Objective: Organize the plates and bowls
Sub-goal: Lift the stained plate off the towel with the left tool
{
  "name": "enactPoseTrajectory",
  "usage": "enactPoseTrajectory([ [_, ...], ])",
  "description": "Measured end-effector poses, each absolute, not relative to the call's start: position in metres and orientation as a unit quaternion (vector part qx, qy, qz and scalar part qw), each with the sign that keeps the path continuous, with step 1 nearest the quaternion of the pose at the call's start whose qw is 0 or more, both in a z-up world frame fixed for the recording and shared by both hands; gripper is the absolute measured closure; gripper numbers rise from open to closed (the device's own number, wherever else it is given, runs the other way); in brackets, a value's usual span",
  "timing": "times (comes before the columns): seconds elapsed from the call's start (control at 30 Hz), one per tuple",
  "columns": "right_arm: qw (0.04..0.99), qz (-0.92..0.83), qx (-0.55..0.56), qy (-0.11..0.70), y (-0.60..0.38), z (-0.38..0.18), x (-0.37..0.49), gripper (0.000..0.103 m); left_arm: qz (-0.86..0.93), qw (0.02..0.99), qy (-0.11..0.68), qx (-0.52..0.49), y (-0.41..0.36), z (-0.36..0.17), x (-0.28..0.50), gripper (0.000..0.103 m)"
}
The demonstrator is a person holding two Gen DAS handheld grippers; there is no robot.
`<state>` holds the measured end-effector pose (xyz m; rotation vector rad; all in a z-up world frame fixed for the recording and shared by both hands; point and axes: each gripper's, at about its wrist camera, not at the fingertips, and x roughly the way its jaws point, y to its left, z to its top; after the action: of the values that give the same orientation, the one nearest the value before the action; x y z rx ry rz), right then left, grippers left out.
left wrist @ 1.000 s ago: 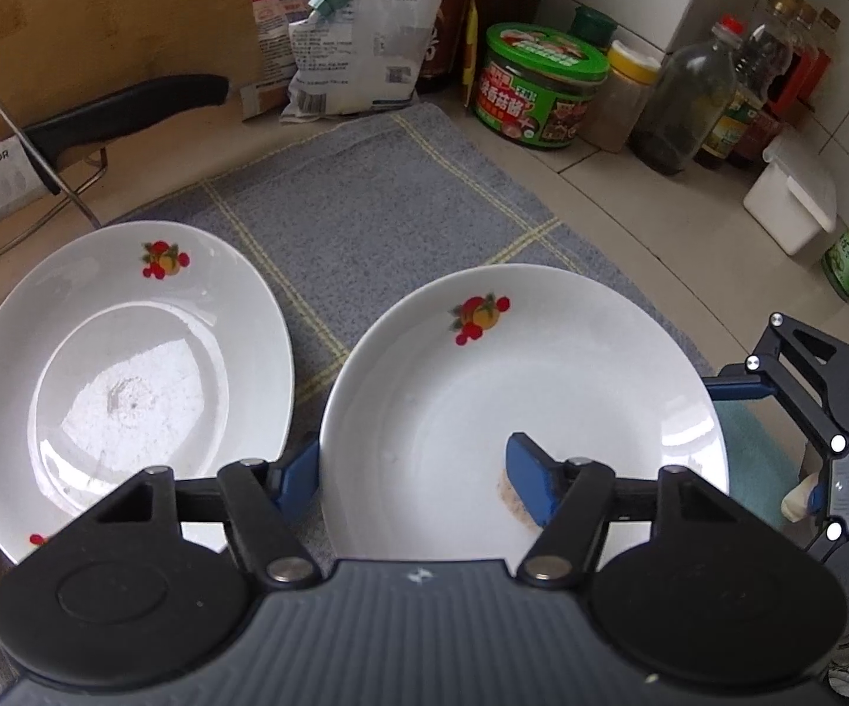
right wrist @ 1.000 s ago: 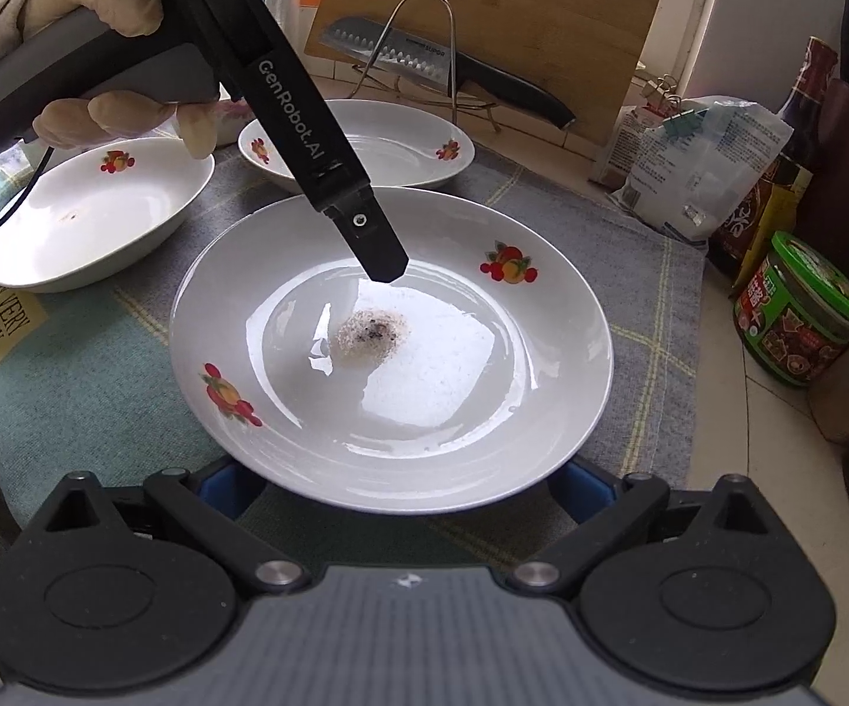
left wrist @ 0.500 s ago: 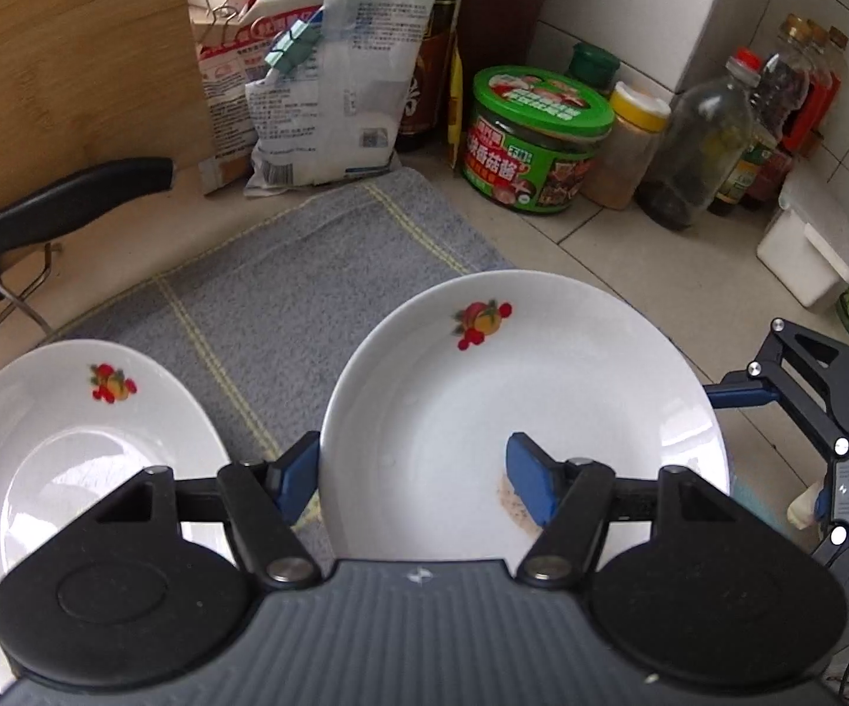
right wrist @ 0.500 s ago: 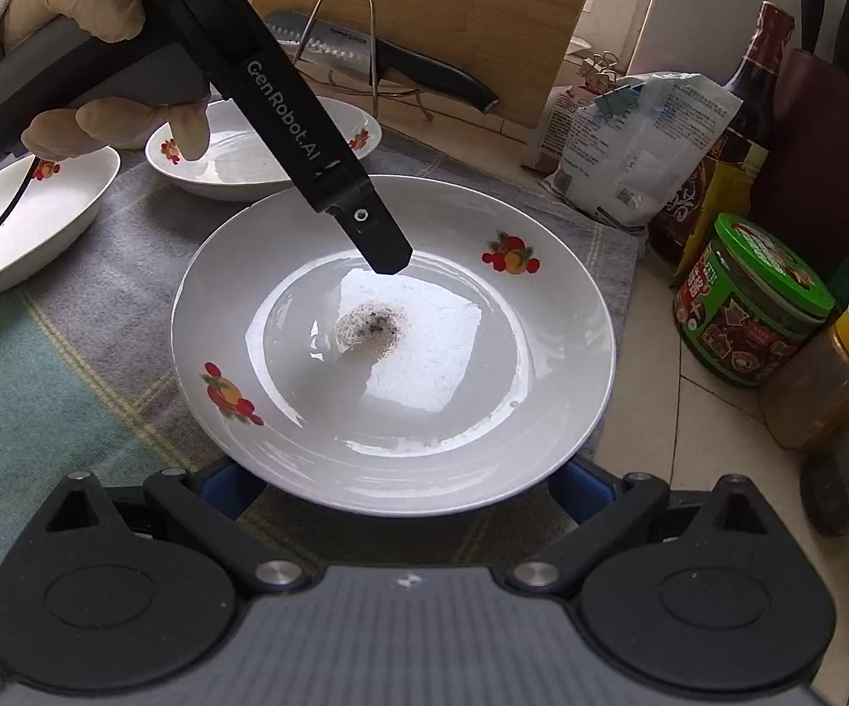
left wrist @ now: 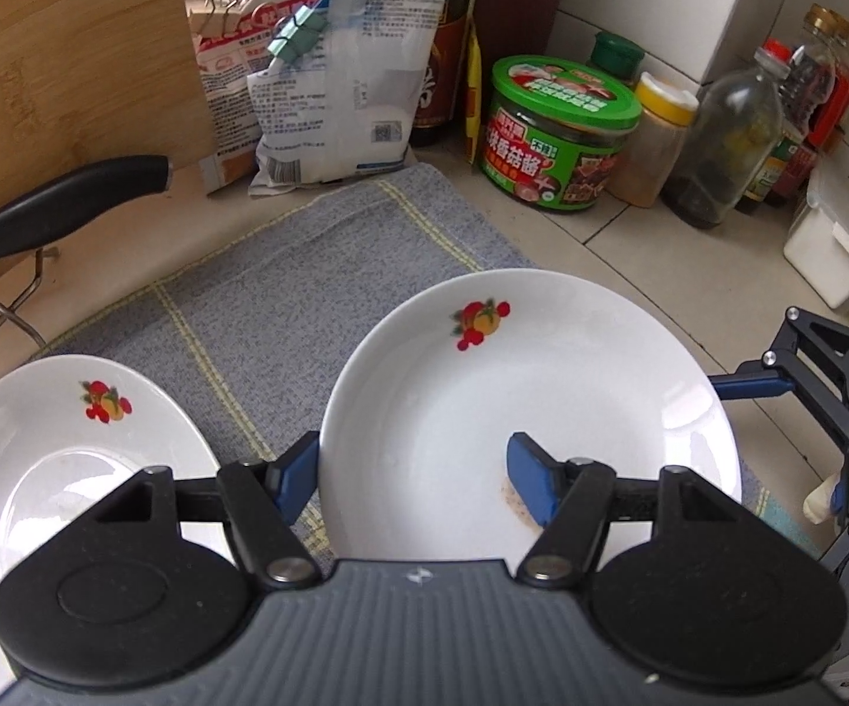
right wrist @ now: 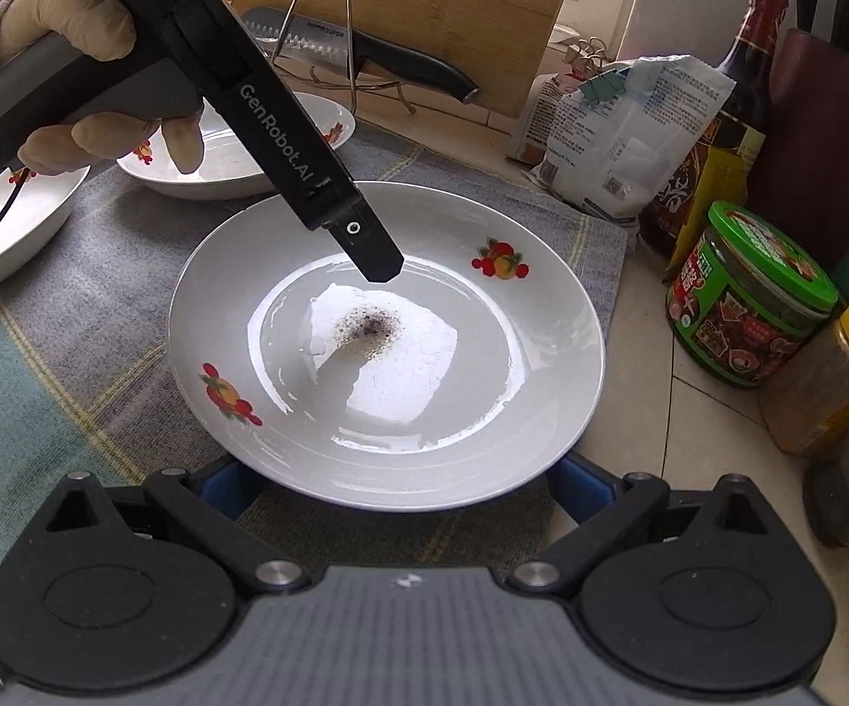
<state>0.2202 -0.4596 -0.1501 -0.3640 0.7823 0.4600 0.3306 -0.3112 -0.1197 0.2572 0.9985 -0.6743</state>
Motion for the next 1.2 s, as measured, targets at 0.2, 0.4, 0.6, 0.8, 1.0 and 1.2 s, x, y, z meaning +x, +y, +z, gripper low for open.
enactPoseTrajectory([
  [0.2,0.887,0.21,-0.173,0.374,-0.458,-0.15,0.217,0.0,-0.324,0.819,0.458,0.121,-0.312,-0.114,0.326,0.014],
  [0.4,0.894,0.196,-0.135,0.38,-0.462,-0.14,0.205,0.0,-0.307,0.84,0.432,0.12,-0.3,-0.09,0.315,0.013],
  [0.6,0.909,0.179,-0.097,0.363,-0.456,-0.119,0.184,0.0,-0.273,0.868,0.402,0.105,-0.274,-0.053,0.283,0.006],
  [0.8,0.913,0.19,-0.086,0.35,-0.434,-0.108,0.175,0.0,-0.225,0.896,0.378,0.062,-0.235,-0.031,0.241,0.005],
  [1.0,0.913,0.208,-0.094,0.338,-0.404,-0.107,0.165,0.0,-0.167,0.912,0.372,0.041,-0.194,-0.027,0.201,0.005],
  [1.2,0.911,0.221,-0.1,0.334,-0.37,-0.107,0.151,0.0,-0.12,0.923,0.365,0.035,-0.15,-0.032,0.17,0.004],
])
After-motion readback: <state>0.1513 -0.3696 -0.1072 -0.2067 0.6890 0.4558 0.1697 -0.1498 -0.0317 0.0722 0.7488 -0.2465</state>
